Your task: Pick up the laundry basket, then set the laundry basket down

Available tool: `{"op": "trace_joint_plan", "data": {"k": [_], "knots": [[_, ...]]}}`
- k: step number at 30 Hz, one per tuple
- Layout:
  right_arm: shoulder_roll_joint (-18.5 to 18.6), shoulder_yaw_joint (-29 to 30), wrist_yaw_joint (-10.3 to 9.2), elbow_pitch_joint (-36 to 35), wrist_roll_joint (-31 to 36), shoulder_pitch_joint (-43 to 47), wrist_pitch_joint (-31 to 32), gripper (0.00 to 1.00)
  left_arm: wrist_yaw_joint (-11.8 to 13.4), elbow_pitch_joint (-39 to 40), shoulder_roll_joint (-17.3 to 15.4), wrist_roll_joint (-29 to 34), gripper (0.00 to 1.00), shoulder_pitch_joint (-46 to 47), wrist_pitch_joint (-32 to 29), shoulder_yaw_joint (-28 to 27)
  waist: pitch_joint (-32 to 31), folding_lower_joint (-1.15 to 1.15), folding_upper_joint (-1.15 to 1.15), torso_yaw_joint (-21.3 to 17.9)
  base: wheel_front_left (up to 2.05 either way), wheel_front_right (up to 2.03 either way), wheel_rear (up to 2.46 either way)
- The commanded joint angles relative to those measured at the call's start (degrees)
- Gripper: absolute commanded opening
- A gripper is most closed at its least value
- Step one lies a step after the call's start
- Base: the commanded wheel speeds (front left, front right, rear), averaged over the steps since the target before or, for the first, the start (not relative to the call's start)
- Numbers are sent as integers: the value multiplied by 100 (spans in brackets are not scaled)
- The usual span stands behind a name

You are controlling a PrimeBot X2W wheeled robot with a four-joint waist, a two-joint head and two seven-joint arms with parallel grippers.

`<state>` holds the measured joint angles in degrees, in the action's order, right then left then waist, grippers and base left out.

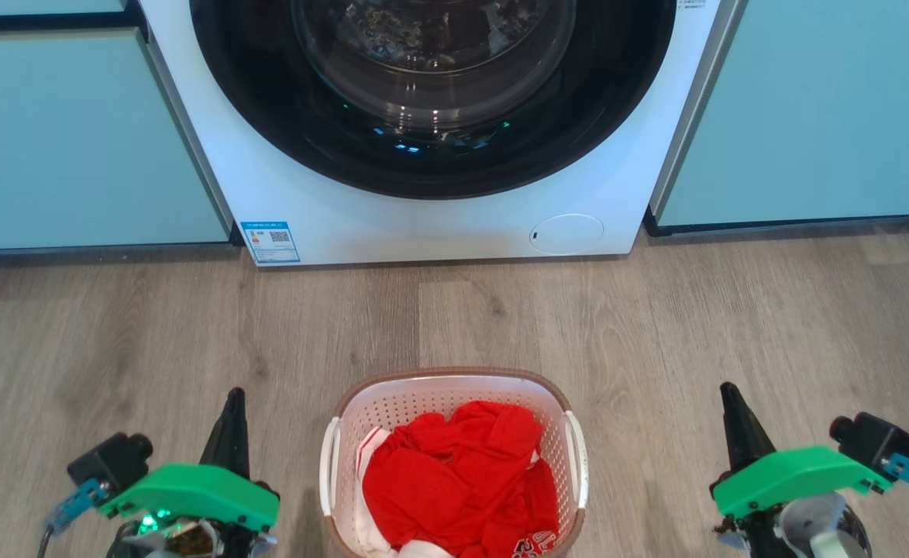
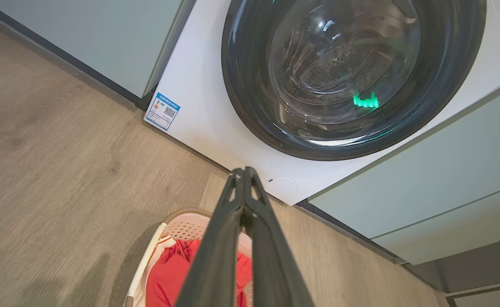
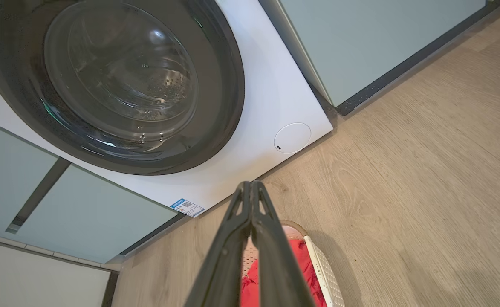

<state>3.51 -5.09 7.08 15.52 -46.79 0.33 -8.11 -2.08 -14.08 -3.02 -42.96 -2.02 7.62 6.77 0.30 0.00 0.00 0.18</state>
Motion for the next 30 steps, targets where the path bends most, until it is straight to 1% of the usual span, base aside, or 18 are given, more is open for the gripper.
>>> {"op": "trace_joint_plan", "data": {"k": [1, 8, 30], "knots": [[85, 31, 16, -184, -184, -313, 47, 0, -64, 145, -64, -182, 0, 343, -40, -150, 0, 0, 0, 0, 0, 0, 0], [91, 119, 18, -182, -661, -345, 170, 0, -113, 131, -70, -690, 0, 391, -167, -253, -2, 0, 0, -2, 0, 0, 0], [96, 363, 25, -176, -1900, -432, 504, 0, -243, 95, -77, -2014, 0, 517, -508, -535, -5, 0, 0, -7, 0, 0, 0]]}}
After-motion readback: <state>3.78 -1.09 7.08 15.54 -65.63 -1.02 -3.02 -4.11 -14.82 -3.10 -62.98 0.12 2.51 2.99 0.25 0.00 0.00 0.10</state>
